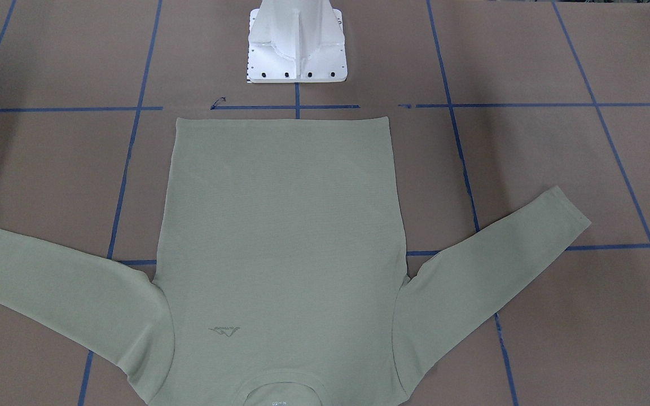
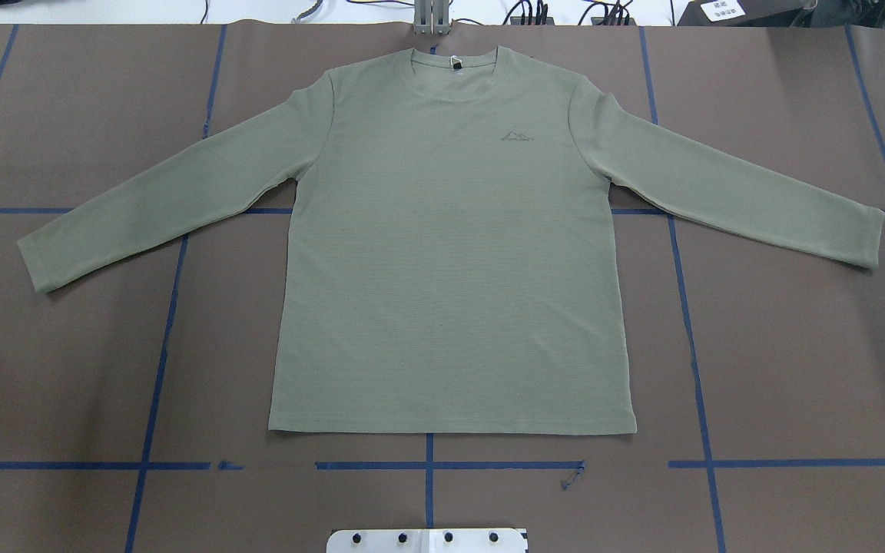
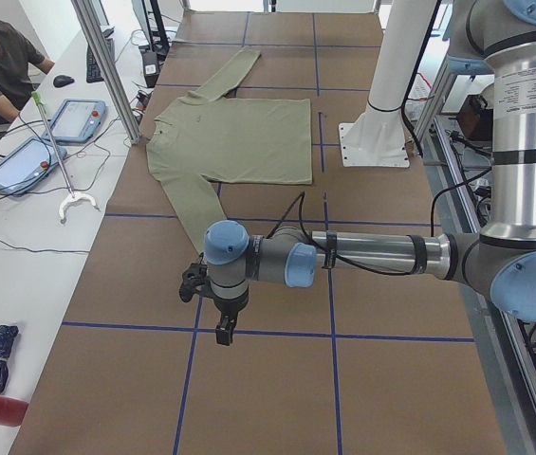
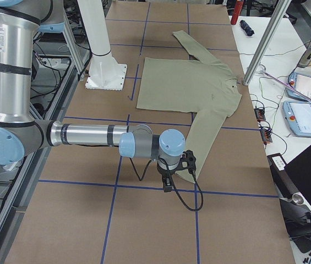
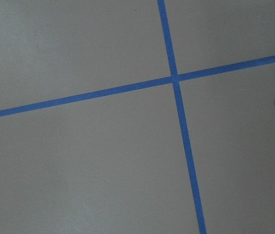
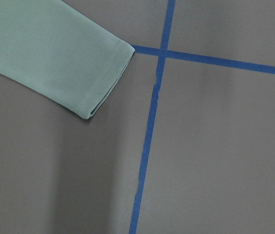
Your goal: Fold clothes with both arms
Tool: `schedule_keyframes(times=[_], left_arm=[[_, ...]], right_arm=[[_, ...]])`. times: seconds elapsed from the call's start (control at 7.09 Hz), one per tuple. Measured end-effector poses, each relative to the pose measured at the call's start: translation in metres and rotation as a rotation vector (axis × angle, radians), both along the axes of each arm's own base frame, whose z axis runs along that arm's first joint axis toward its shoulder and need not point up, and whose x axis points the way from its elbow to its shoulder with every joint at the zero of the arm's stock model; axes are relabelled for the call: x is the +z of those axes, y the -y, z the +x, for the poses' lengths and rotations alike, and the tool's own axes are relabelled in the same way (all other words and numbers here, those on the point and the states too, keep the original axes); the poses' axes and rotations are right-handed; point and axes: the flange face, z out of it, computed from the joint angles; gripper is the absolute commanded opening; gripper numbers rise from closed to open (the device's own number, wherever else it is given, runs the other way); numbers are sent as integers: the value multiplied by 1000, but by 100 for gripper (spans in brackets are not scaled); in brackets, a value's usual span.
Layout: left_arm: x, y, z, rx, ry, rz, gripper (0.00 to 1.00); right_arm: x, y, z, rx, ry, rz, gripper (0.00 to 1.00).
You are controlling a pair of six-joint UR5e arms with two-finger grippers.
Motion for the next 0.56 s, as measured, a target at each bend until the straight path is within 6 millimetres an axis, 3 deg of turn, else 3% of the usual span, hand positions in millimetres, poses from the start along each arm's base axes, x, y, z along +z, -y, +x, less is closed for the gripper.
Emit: schedule_keyframes(times=[0.28, 0.56], left_arm=[[-1, 1, 0, 0, 0, 4, 100], [-22, 27, 2, -2, -1, 55, 100]], right_arm=[[-3, 2, 0, 4, 0, 3, 100], [-15, 13, 0, 33, -2, 2, 100]])
